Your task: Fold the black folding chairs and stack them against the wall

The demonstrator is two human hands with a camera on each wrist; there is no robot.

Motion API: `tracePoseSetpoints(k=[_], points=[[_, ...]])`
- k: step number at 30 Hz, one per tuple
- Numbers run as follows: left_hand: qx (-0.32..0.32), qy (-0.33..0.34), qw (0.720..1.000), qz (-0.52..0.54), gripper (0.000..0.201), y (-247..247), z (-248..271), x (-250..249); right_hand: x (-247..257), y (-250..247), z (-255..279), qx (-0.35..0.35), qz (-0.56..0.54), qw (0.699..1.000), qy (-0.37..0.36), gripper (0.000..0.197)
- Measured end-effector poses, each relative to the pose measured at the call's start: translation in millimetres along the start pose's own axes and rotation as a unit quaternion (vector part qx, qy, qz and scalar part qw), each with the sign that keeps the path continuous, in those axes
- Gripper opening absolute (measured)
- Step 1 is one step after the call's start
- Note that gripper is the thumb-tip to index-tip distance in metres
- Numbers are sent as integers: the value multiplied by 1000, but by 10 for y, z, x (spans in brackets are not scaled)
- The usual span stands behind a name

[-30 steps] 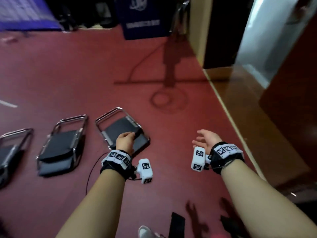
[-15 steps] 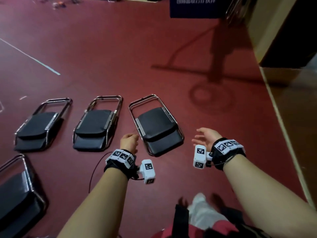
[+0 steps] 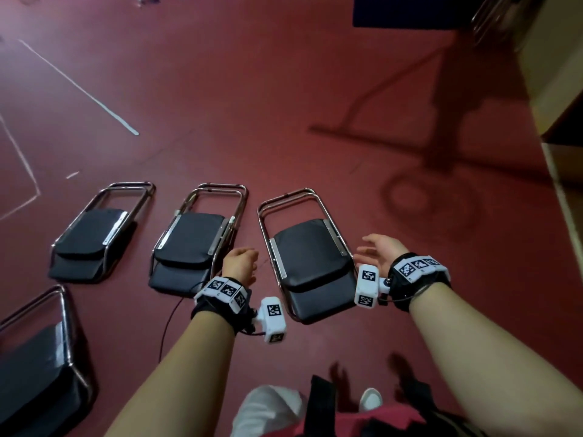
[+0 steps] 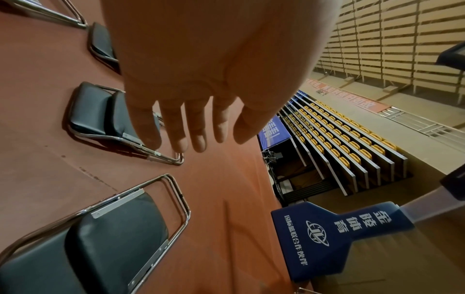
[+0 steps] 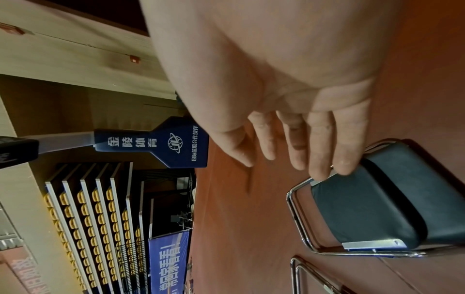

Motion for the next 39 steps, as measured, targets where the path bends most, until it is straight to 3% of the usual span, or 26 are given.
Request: tracePoseSetpoints(k=[6,12,14,19,21,26,33,39], points=[[44,-9,999,-26,10,123,-879,-607,103,543,-600,-38,-11,999,10,13],[114,12,986,-122,9,245,-1829,-1513,99,1026,-1126,-164,-52,985,2,14],[136,10,978,-155,3,257,-2066,-1798,90,1220,-1168,-195,-78,978,4,14],[172,36,952,-249,13,483,-2475,-2248,50,1462,-1182,-254,-160,954,7,5],[184,42,944,-271,5,594,-2514,-2327,18,1482,-1184,-272,-178,946,2,4],[204,42,934,-292,16,873,-2656,-2217,-221,1403,-1231,-293,-197,935,30,6],[190,-14,918,-348,16,1036,-3072,-1771,-814,1298,-1635,-284,-204,934,68,33],[174,-77,907,-375,25,1203,-3644,-1029,-1532,1300,-2139,-274,-232,928,101,26]])
Point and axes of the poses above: each hand's wrist, its own z-axis away from the middle knuckle, its own y-axis out of the palm, x = y × z, the point moved 5 cm from there along -z, towards the middle knuckle, and after that the axes turned 15 degrees about -y, right-handed, at the moved point
